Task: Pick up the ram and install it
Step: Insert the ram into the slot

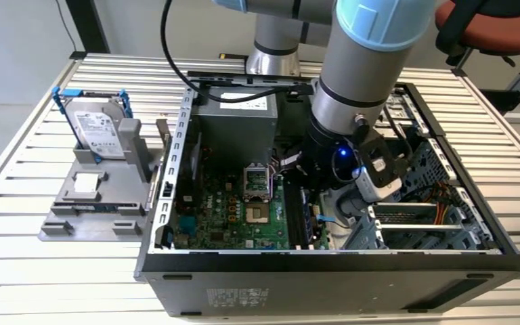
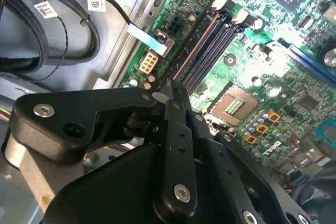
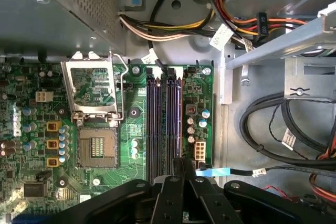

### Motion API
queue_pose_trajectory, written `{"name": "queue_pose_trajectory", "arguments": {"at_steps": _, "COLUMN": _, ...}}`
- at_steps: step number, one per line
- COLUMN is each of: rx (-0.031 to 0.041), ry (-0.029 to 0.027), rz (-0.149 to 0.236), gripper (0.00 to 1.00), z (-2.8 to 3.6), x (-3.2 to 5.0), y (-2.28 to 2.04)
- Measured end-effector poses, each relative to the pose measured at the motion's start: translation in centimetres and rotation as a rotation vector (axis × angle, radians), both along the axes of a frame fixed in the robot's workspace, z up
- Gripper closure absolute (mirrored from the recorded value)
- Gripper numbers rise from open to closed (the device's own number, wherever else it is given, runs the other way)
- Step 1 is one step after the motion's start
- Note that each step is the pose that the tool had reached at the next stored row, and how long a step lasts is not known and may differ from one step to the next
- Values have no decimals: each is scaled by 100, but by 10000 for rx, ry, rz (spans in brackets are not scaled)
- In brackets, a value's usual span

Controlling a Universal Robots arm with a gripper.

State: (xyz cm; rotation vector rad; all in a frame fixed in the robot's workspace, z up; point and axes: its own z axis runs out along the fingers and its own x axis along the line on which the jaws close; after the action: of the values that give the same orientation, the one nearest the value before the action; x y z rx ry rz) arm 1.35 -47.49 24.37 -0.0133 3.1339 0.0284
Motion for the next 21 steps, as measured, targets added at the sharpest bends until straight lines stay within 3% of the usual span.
{"name": "queue_pose_trajectory", "arguments": {"at_steps": 8, "rx": 0, "ry": 0, "rz": 1150, "gripper": 100, "z": 0, "x": 0, "y": 1}}
{"name": "queue_pose_trajectory", "arguments": {"at_steps": 21, "rx": -1, "ry": 0, "rz": 3510, "gripper": 100, "z": 1, "x": 0, "y": 2}}
